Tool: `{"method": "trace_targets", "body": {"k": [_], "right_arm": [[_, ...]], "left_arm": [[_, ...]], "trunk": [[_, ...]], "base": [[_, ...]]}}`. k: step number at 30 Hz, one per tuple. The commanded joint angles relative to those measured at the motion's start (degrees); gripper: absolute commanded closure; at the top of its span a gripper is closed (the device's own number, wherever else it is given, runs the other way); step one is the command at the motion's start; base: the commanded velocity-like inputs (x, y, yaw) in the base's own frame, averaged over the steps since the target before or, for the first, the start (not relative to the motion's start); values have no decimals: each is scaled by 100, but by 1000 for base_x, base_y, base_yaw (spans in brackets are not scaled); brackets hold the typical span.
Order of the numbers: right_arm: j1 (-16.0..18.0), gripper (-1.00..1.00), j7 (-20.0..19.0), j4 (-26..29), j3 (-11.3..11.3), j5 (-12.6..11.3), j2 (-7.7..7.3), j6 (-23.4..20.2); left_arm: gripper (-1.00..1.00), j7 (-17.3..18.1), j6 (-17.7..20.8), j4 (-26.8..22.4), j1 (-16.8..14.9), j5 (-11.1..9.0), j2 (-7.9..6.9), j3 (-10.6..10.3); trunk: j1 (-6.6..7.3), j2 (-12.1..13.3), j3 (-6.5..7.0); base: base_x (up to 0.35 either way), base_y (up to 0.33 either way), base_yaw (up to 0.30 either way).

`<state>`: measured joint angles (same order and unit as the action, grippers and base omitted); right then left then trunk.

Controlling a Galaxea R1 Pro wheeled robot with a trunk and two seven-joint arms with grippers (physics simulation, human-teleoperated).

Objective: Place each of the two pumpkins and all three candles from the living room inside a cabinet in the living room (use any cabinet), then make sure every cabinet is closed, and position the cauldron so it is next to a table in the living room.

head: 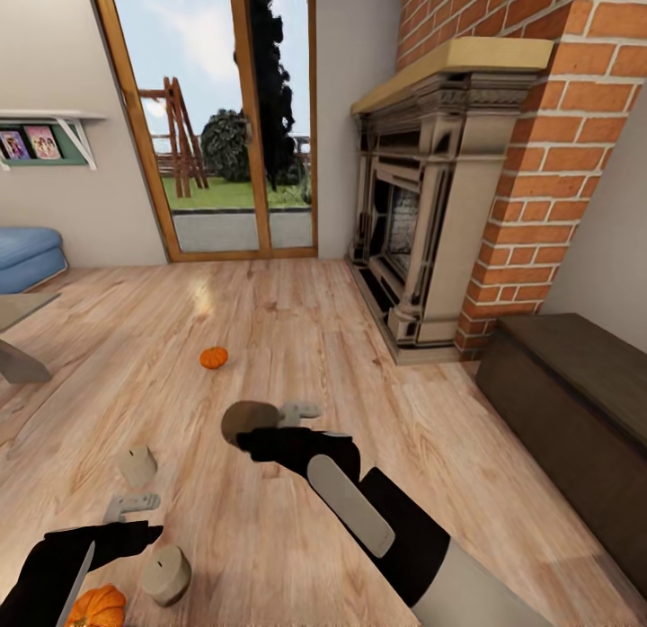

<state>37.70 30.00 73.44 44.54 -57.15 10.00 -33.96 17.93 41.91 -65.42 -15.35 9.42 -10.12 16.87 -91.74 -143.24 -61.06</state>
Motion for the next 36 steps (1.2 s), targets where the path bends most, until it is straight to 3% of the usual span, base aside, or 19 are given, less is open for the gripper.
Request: {"method": "trace_targets", "body": {"k": [1, 12, 16, 21, 26, 27, 31, 36], "right_arm": [[1, 100, 42, 9, 8, -60, 0, 10], [-16, 100, -300, 21, 44, -52, 0, 256], [-174, 100, -390, 181, 51, -44, 0, 449], [-473, 100, -1066, 788, 55, -37, -519, 859], [-530, 100, -1283, 873, 55, -24, -669, 1075], [-532, 100, -1290, 873, 55, 12, -674, 1085], [-535, 100, -1297, 866, 40, 580, -644, 1100], [-535, 100, -1287, 843, 37, 763, -616, 1201]], "left_arm": [[-100, 55, 14, -4, -3, 60, 2, 9], [-100, 55, -308, 178, -3, 51, 2, -111], [-100, 55, -322, 179, -3, 51, 2, -113], [-100, 60, -331, 179, -3, 51, 2, -114], [-100, 61, -338, 179, -3, 51, 2, -115], [-100, 61, -339, 179, -3, 51, 2, -114], [-100, 62, -341, 179, -3, 51, 2, -115], [-100, 62, -341, 179, -3, 51, 2, -120]], "trunk": [[-1, -4, -28], [-29, -19, -272], [-40, -24, -361], [-52, -31, -471], [-65, -38, -582], [-68, -39, -604], [-78, -44, -693], [-91, -51, -804]], "base": [[0, 0, 0], [0, 0, 0], [0, 0, 0], [0, 0, 0], [0, 0, 0], [0, 0, 0], [0, 0, 0], [0, 0, 0]]}}
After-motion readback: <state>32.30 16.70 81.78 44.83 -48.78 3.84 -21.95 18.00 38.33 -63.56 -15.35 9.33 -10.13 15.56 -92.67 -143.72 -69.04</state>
